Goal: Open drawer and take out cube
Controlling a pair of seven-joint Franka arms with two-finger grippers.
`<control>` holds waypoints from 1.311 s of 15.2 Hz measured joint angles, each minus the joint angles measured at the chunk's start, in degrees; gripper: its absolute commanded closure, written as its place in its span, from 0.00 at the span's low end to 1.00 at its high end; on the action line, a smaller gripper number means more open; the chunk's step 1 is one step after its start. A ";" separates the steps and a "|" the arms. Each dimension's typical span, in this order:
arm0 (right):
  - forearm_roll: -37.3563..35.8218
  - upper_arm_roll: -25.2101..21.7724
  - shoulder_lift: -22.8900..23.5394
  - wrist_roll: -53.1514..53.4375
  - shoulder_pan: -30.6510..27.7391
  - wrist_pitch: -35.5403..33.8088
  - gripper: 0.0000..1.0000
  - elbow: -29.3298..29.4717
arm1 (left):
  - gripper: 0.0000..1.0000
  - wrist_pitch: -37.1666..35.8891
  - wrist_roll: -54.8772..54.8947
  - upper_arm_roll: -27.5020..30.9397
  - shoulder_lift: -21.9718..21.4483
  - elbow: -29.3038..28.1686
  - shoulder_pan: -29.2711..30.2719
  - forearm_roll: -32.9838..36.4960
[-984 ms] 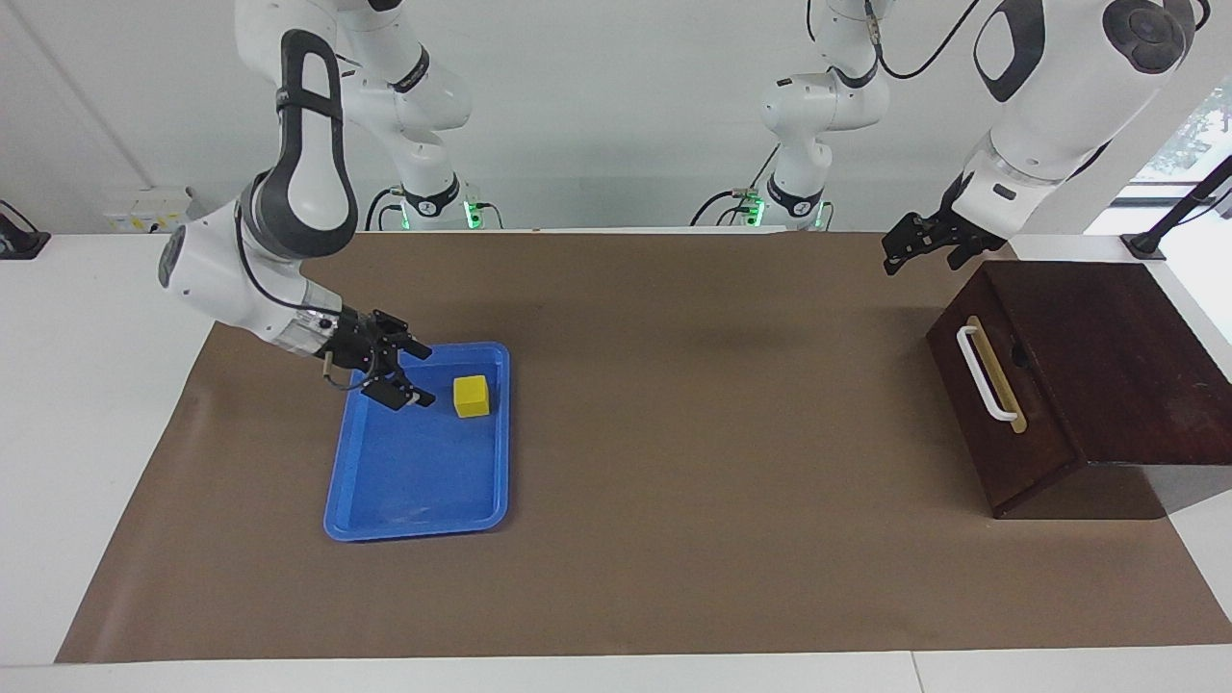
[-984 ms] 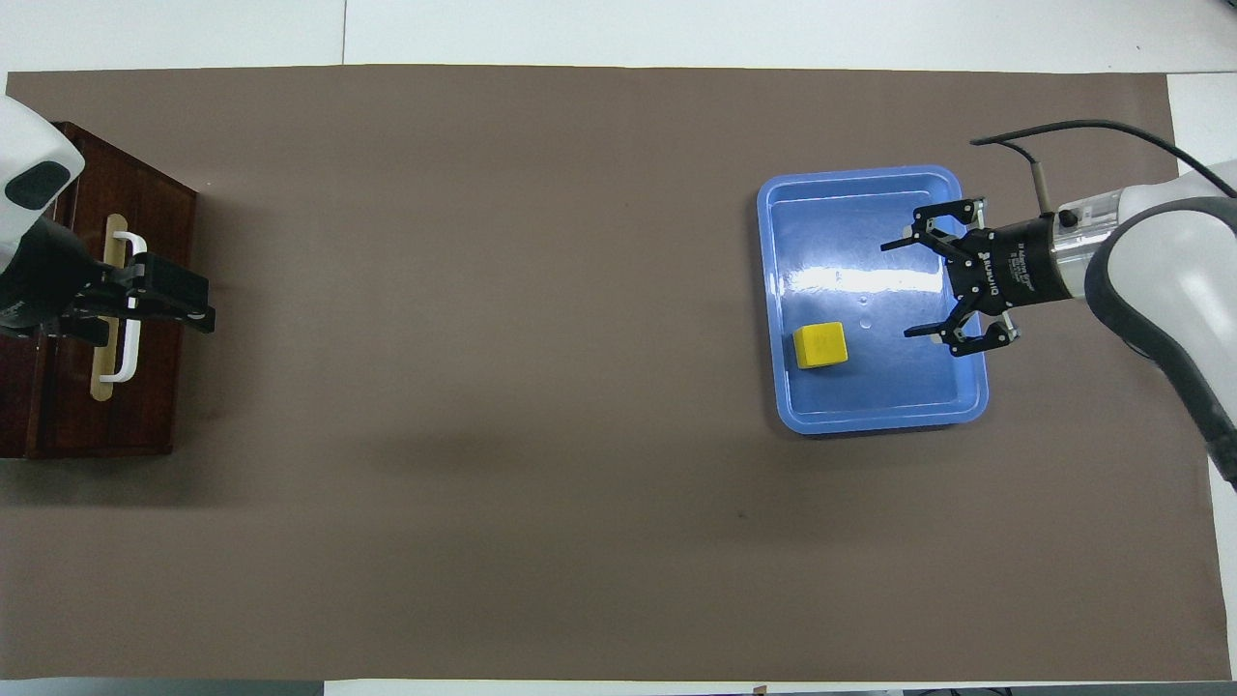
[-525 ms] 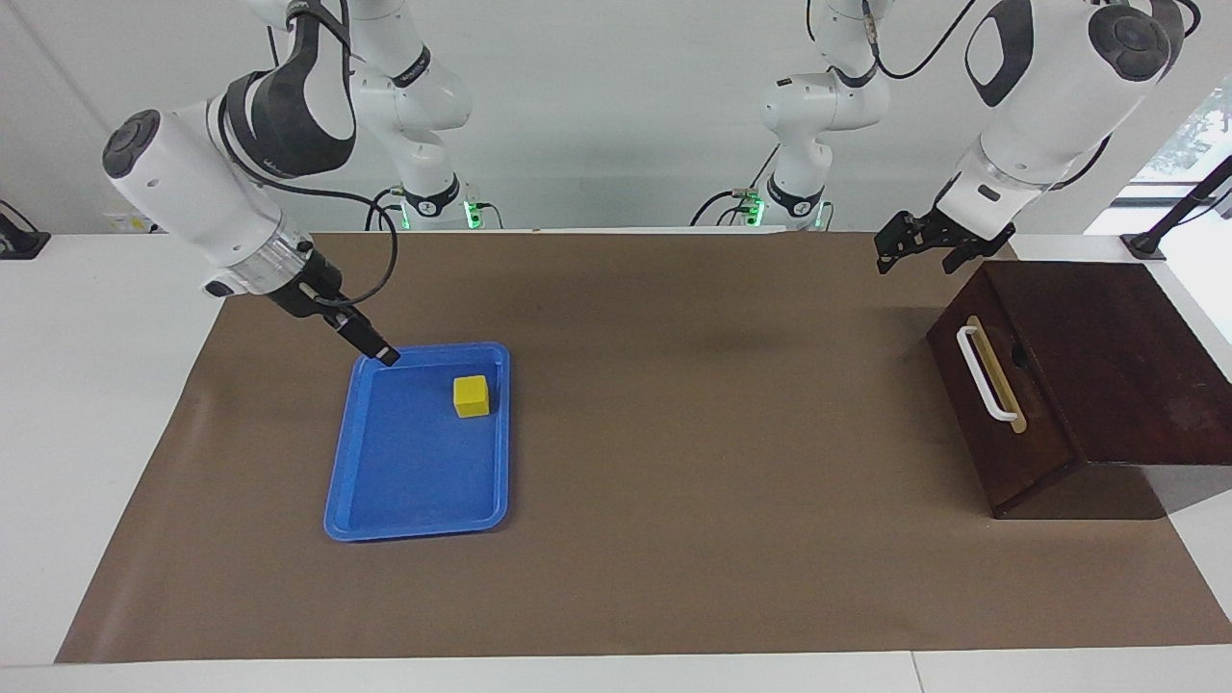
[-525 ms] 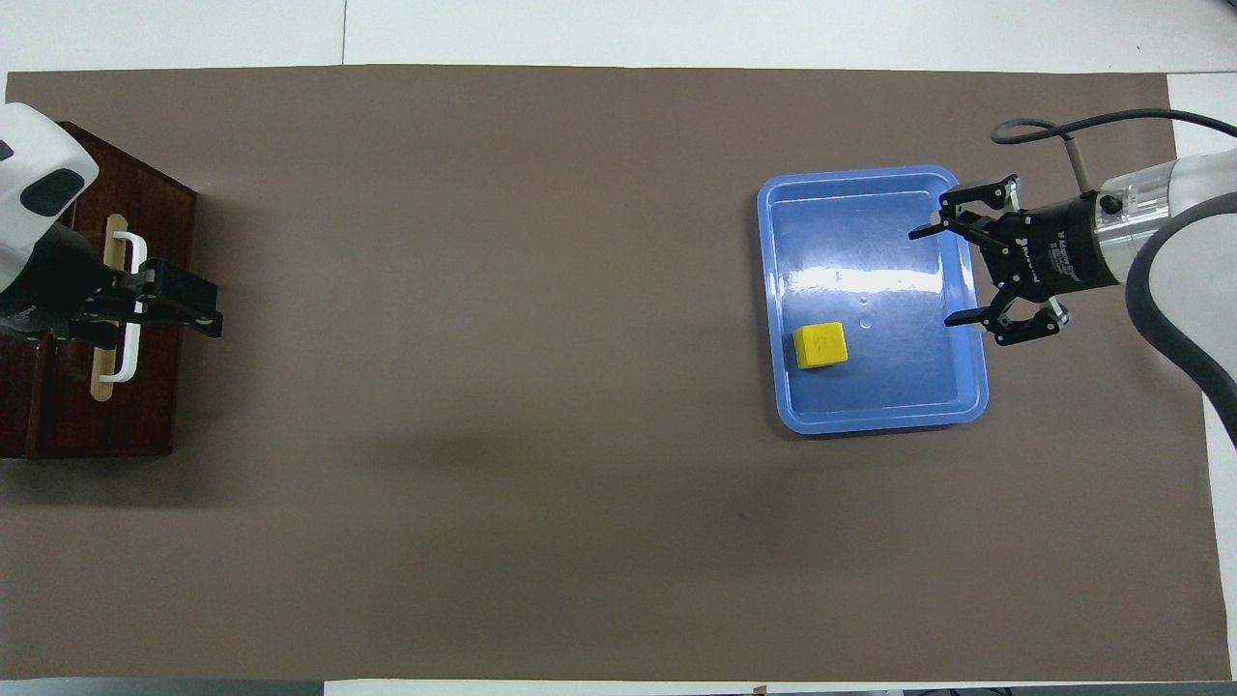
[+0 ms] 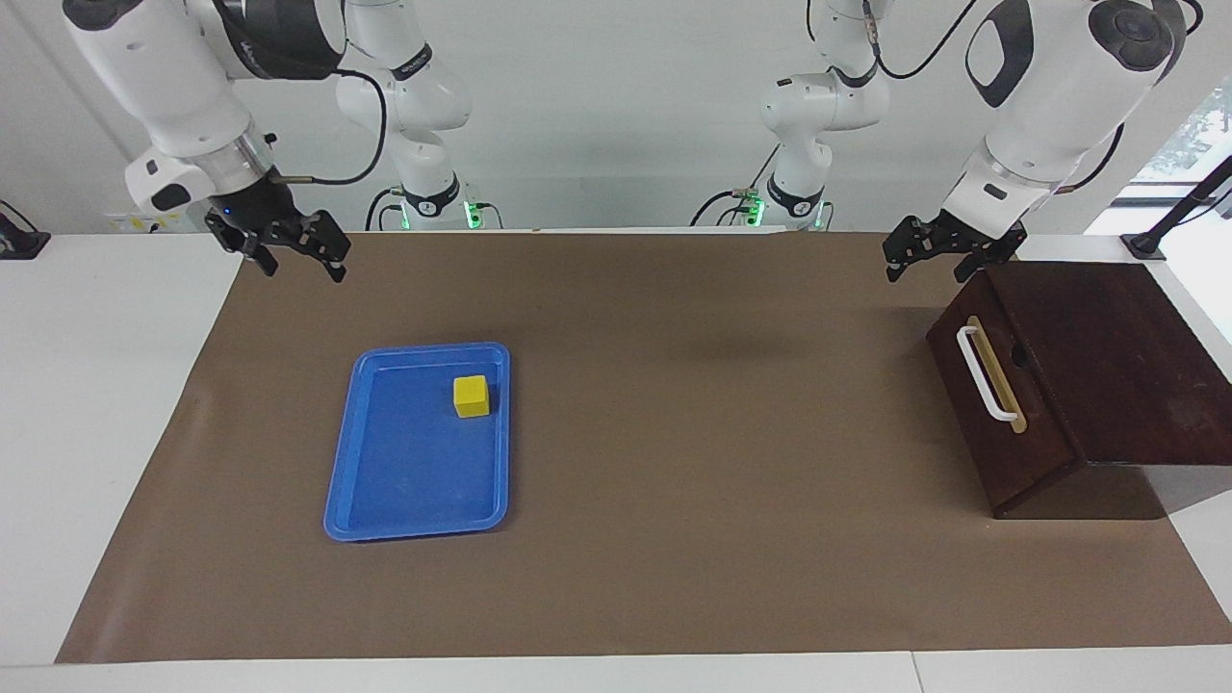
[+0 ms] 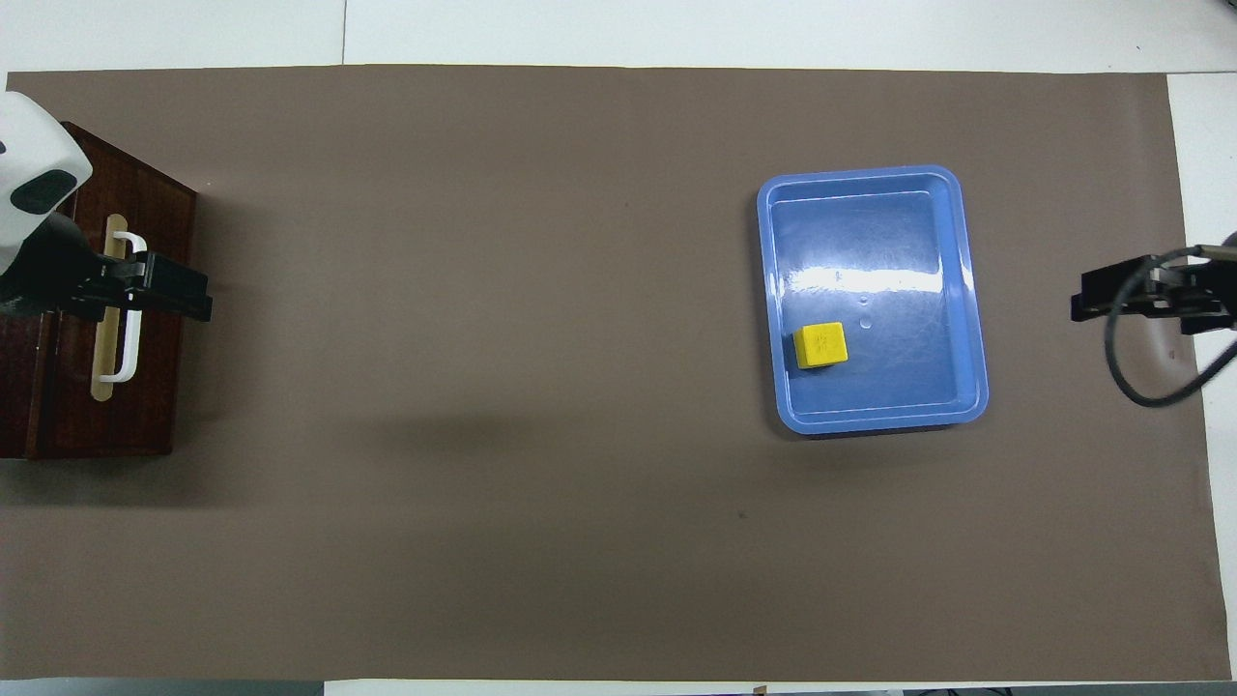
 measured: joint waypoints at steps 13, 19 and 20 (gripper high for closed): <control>-0.75 1.96 4.13 -2.28 -1.01 -1.44 0.00 1.72 | 0.00 0.85 0.02 -0.30 -0.50 -0.07 -0.05 0.97; -0.75 1.95 4.13 -2.28 -1.22 -1.50 0.00 2.16 | 0.00 0.87 0.03 -0.29 -0.68 -0.08 -0.05 0.97; -0.75 1.95 4.13 -2.28 -1.22 -1.50 0.00 2.16 | 0.00 0.87 0.03 -0.29 -0.68 -0.08 -0.05 0.97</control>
